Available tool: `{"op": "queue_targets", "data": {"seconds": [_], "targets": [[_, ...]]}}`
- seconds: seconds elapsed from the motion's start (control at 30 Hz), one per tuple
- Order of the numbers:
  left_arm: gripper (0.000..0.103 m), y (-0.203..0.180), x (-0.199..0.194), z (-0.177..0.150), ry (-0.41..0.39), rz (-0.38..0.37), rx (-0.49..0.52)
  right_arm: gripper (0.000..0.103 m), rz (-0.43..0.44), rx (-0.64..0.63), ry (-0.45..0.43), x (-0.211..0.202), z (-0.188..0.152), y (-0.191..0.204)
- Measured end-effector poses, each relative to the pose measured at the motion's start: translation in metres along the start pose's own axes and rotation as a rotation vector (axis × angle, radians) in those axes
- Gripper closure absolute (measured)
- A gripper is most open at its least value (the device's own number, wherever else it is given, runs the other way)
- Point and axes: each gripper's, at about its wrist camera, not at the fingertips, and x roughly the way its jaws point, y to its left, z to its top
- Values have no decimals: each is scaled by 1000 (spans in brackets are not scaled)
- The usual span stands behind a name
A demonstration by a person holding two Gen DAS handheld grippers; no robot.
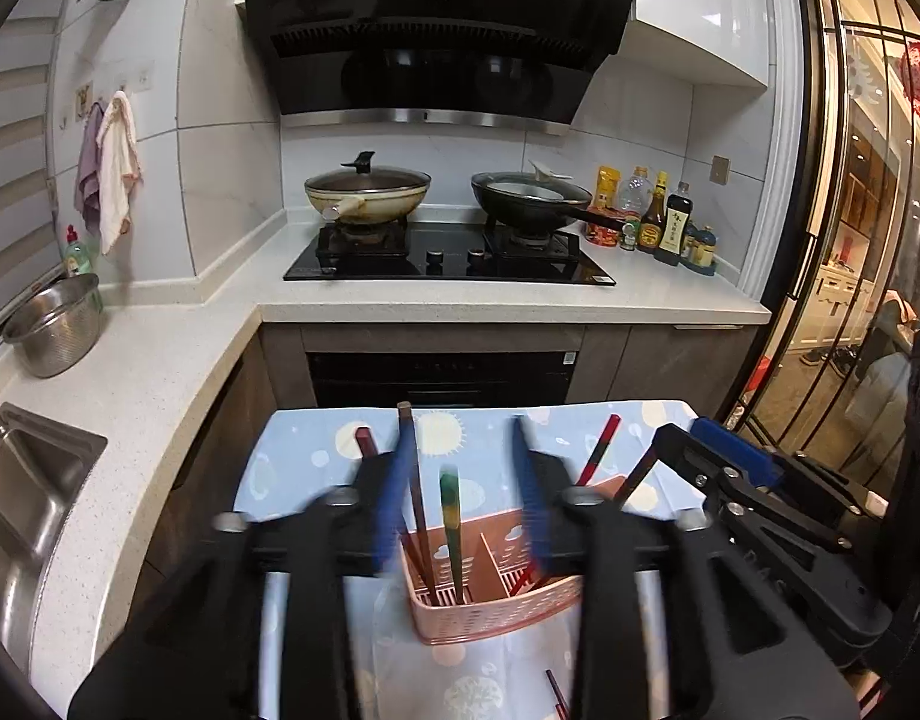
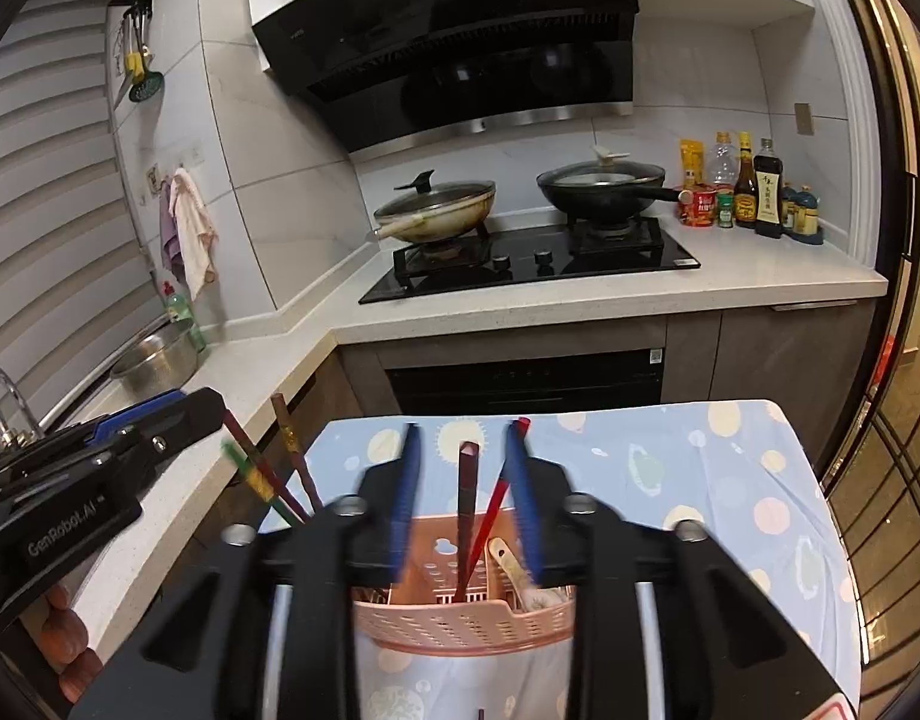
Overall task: Organize utensils
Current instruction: 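Open both tools to drop the chopsticks into the pink holder, then move both open tools back down toward the remaining utensils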
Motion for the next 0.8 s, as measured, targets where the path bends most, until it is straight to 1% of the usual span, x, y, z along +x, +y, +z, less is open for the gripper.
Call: {"op": "queue_targets", "data": {"seconds": [0.03,0.07,0.27,0.47,0.63,0.8], "targets": [[51,-1,-4,-2,-9,15,2,67,-1,0,-9,-6,-1,0],[50,-1,-9,-4,-13,26,7,67,-5,-2,-15,-11,-2,-1],[50,-3,-25,-14,4,26,-9,62,-1,2,-37,-47,-15,-4],[50,-9,-47,-26,9,19,-6,62,-6,-7,-45,-78,-30,-2],[50,-16,-61,-35,10,21,17,62,-1,-11,-43,-96,-39,2],[50,-18,-73,-48,20,12,16,62,0,-19,-38,-112,-52,6]]}}
